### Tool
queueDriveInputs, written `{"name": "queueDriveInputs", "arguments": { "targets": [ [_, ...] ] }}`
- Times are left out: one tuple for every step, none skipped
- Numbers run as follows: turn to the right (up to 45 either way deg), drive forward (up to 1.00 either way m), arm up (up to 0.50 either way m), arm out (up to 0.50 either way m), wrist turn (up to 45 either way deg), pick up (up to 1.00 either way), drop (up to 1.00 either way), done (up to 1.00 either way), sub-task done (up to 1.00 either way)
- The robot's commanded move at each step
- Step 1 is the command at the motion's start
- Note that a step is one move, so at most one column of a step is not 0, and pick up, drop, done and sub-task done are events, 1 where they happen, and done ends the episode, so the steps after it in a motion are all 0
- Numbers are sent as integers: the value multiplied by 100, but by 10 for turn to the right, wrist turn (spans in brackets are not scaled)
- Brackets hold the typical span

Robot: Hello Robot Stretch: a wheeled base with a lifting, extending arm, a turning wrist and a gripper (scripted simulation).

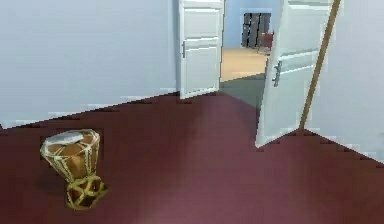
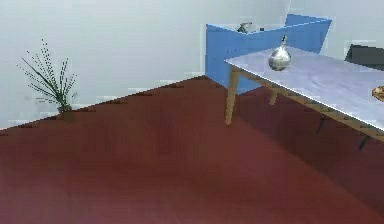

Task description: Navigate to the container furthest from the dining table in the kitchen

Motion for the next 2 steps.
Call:
{"name": "queueDriveInputs", "arguments": {
  "targets": [
    [30,0,0,0,0,0,0,0,0],
    [0,100,0,0,0,0,0,0,0]
  ]
}}
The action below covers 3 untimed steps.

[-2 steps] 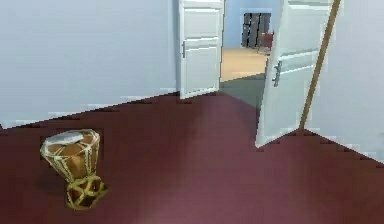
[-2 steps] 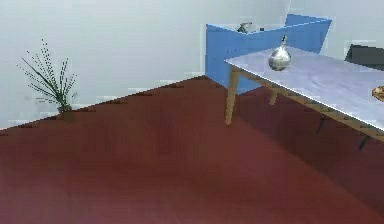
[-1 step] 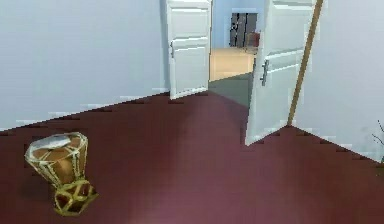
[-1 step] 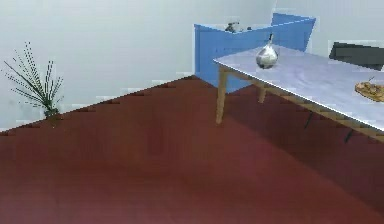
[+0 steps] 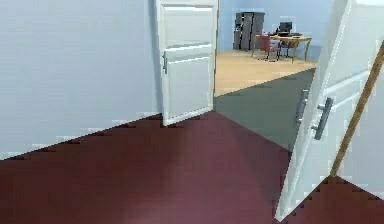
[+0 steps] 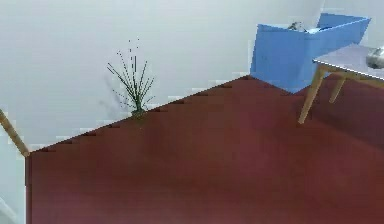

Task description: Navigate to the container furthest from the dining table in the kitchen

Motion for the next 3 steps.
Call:
{"name": "queueDriveInputs", "arguments": {
  "targets": [
    [0,80,0,0,0,0,0,0,0],
    [60,0,0,0,0,0,0,0,0],
    [30,0,0,0,0,0,0,0,0]
  ]
}}
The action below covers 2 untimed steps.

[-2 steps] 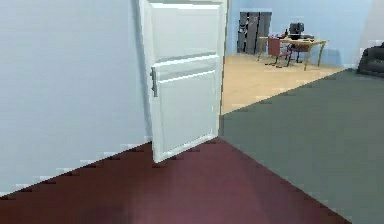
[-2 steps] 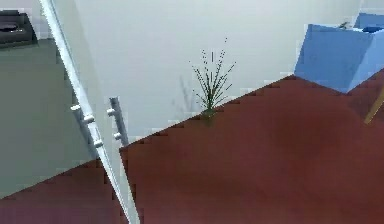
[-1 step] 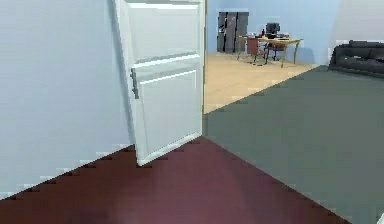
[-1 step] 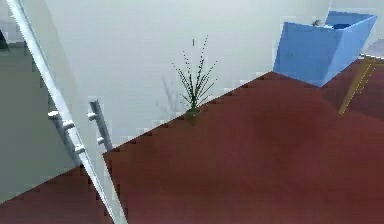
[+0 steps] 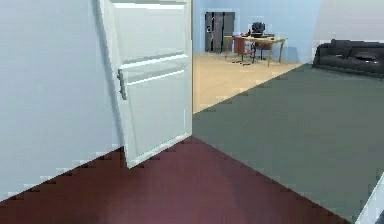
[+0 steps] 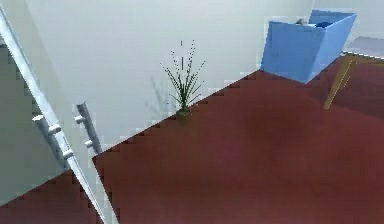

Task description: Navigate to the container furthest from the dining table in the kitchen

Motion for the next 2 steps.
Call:
{"name": "queueDriveInputs", "arguments": {
  "targets": [
    [0,80,0,0,0,0,0,0,0],
    [270,0,0,0,0,0,0,0,0]
  ]
}}
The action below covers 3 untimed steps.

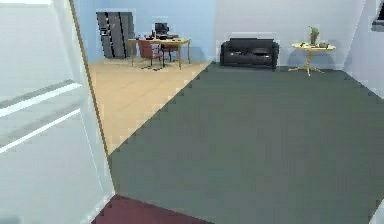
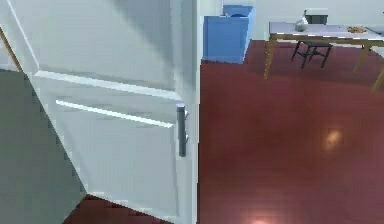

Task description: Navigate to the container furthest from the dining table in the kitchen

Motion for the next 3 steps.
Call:
{"name": "queueDriveInputs", "arguments": {
  "targets": [
    [0,100,0,0,0,0,0,0,0],
    [30,0,0,0,0,0,0,0,0],
    [0,100,0,0,0,0,0,0,0]
  ]
}}
